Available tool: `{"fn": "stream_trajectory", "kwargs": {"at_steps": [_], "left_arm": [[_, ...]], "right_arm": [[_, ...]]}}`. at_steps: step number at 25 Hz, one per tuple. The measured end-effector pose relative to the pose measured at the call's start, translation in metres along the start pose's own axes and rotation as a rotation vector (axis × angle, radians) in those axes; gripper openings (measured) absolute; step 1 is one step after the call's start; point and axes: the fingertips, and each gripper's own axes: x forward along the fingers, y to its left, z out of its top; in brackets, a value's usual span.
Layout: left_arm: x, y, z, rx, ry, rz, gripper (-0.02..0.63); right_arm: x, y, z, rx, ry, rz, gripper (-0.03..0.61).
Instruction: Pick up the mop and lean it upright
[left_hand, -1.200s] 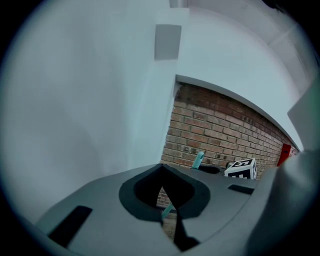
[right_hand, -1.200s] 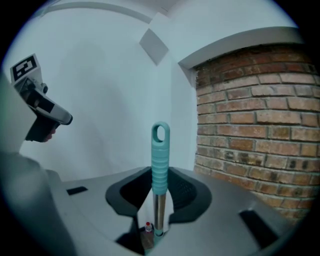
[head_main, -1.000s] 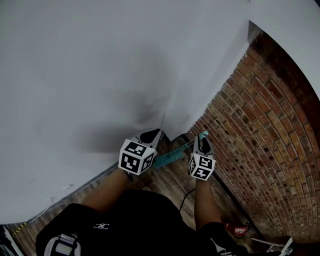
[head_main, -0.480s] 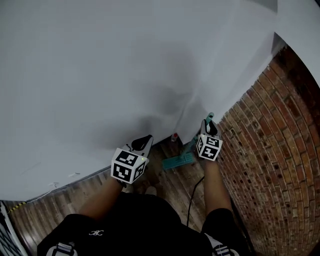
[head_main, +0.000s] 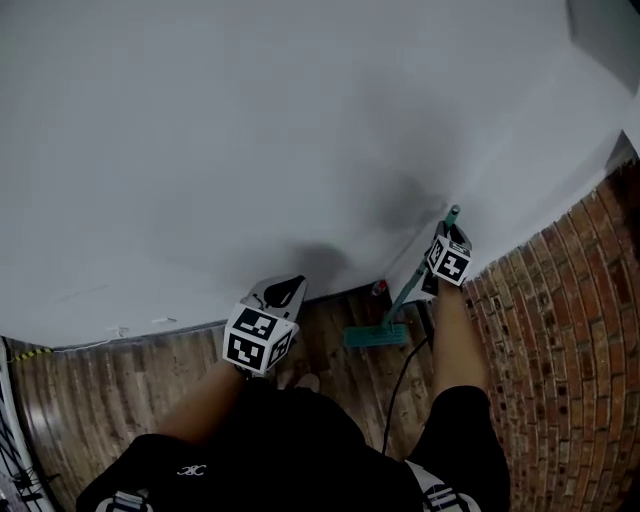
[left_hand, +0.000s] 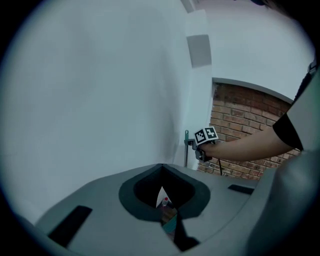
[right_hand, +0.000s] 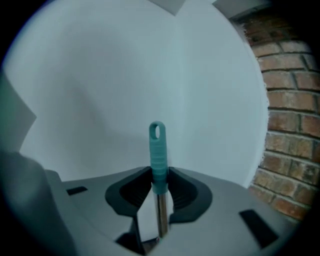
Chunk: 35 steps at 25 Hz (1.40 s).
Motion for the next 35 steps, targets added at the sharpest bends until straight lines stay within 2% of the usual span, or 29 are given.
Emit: {"fn": "stream_trajectory", "kwargs": {"at_steps": [4,5,6,8,10,12,16,22,25,28,35], "left_arm": [[-0.007,0.015,0.003,-0.008,-0.001,0.024,-0.005],[-0.008,0.017,0.004,-0.008,-0.002,0.025,-0.005],[-0.009,0.018,0.004,-0.008,-0.002,0.023,-0.005],[-0.008,0.019,0.005,-0.007,-0.001,0.013,-0.005],[-0.003,0.018,0.006,-0.003,-0.001,-0.005,-0.005],[0.003,0.012,0.009,0.002,-0.005,-0.034,-0.004],[0.016,-0.01,0.02,0.021,-0.029,-0.112,-0.003],[0.029,-0.046,0.035,0.053,-0.056,-0.224,-0.005],[0.033,-0.067,0.036,0.072,-0.051,-0.289,-0.005],[0.035,-0.088,0.034,0.091,-0.045,-0.35,-0.005],[0.039,-0.131,0.033,0.09,-0.041,-0.456,-0.005]], "right_arm": [[0.022,0.004,0.007,0.066,0.024,-0.012,0.123],[0.023,0.005,0.01,0.088,0.017,-0.013,0.195],[0.021,0.006,0.014,0.104,0.004,-0.013,0.236],[0.011,0.012,0.022,0.109,-0.037,-0.007,0.238],[-0.008,0.019,0.033,0.094,-0.083,0.008,0.221],[-0.036,0.026,0.046,0.076,-0.136,0.017,0.026],[-0.11,0.042,0.064,0.052,-0.229,0.035,0.014],[-0.218,0.055,0.056,0.061,-0.302,-0.064,0.014],[-0.265,0.055,0.031,0.127,-0.296,-0.143,0.014],[-0.303,0.06,0.01,0.154,-0.26,-0.176,0.014],[-0.346,0.056,0.001,0.177,-0.258,-0.242,0.014]]}}
